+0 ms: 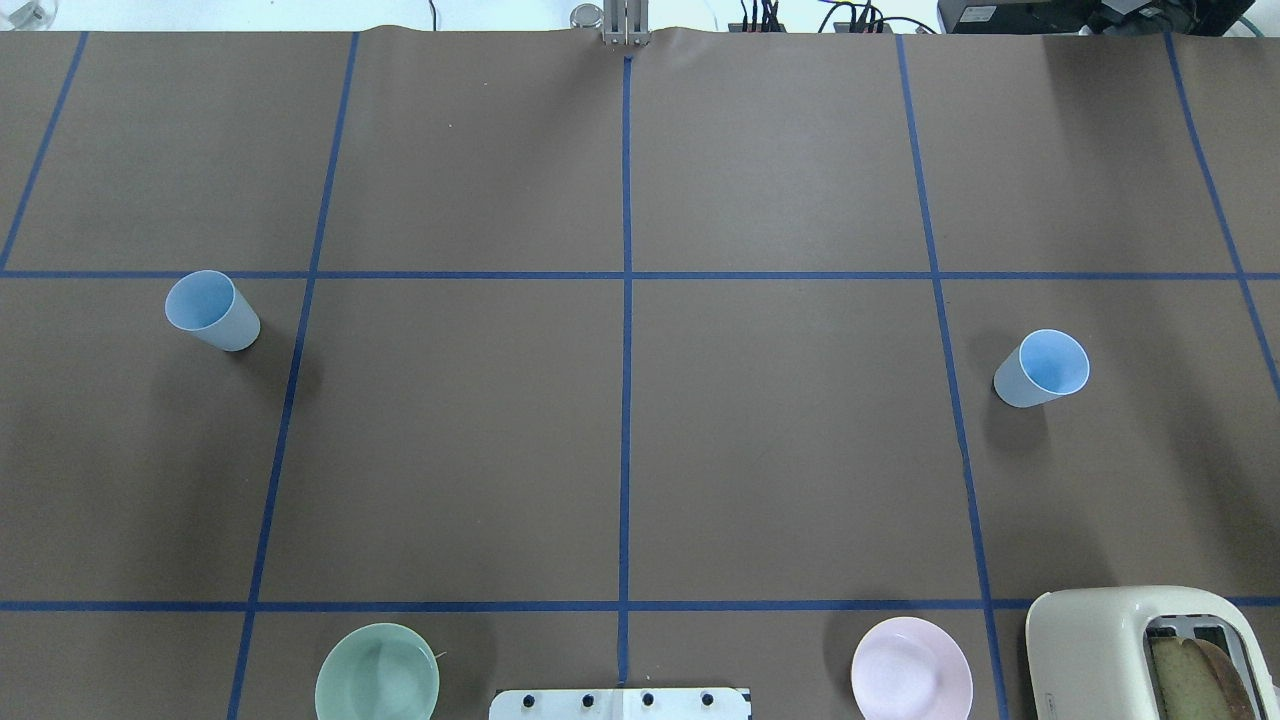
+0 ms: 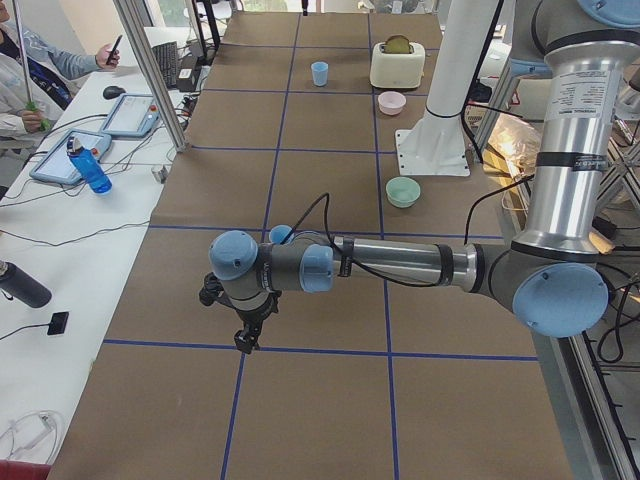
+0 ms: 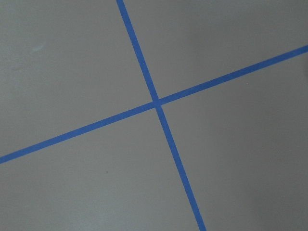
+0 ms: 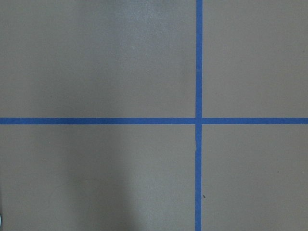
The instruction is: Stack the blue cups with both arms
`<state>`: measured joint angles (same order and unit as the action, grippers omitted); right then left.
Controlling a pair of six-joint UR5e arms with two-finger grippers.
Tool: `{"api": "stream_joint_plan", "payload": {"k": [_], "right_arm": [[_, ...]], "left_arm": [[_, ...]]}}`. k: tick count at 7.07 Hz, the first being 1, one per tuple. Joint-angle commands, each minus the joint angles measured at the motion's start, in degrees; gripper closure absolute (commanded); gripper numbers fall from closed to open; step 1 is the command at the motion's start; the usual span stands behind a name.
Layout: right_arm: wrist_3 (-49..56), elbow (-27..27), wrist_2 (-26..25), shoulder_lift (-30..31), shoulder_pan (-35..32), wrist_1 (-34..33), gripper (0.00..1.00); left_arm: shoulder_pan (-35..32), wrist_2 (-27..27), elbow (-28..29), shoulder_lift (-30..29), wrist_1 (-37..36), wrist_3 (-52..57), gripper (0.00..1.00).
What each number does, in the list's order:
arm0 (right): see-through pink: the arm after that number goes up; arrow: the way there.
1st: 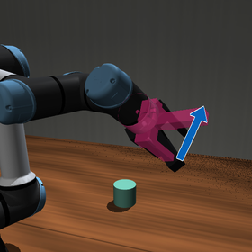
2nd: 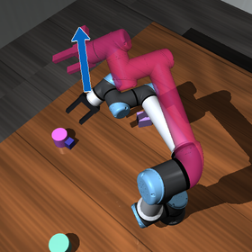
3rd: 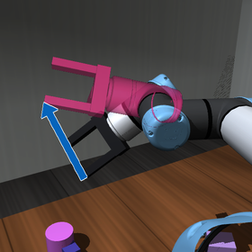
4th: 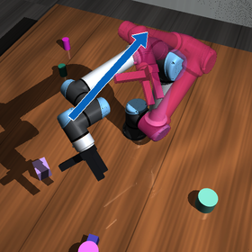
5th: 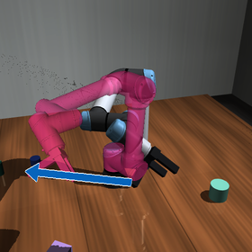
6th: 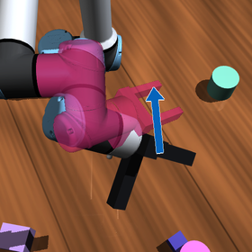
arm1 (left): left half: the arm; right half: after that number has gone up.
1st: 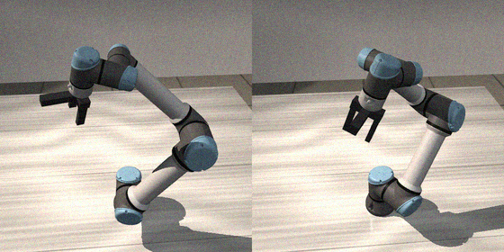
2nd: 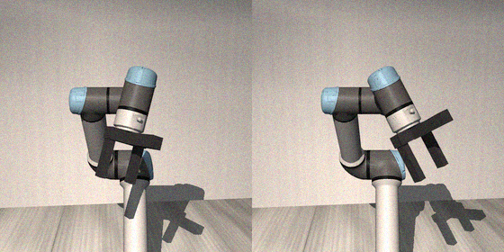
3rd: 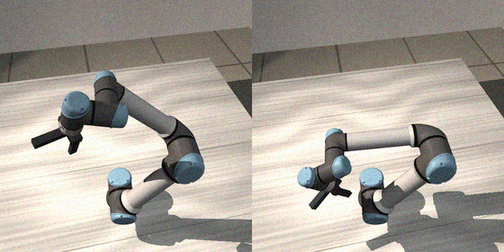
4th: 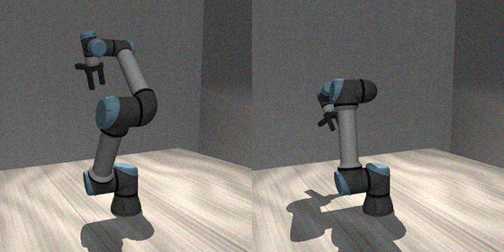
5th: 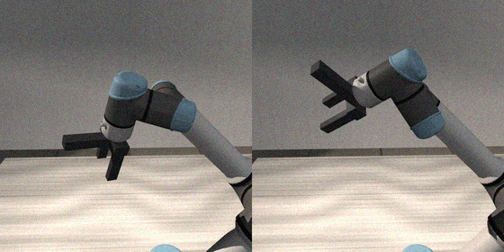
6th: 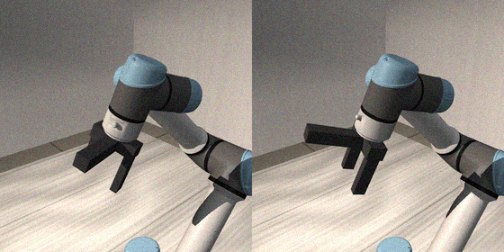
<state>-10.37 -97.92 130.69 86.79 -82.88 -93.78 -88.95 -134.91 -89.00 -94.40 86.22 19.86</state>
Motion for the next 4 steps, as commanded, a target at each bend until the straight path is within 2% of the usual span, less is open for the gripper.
{"api": "stream_joint_plan", "payload": {"k": [1, 2, 4], "right_arm": [[-0.18, -0.77, 0.35, -0.82, 0.00, 0.00, 0.00], [-0.35, -1.13, 0.35, -2.66, 0.09, 0.09, 0.00], [-6.05, -1.84, -0.35, -8.89, 6.83, 0.09, 0.00]], "left_arm": [[0.09, 0.00, -0.56, -0.35, 0.00, -1.74, 0.01], [0.96, 0.00, -3.18, -0.52, 0.09, -7.85, 0.01], [6.65, 0.00, -7.15, -0.26, 4.71, -20.58, 0.01]]}}
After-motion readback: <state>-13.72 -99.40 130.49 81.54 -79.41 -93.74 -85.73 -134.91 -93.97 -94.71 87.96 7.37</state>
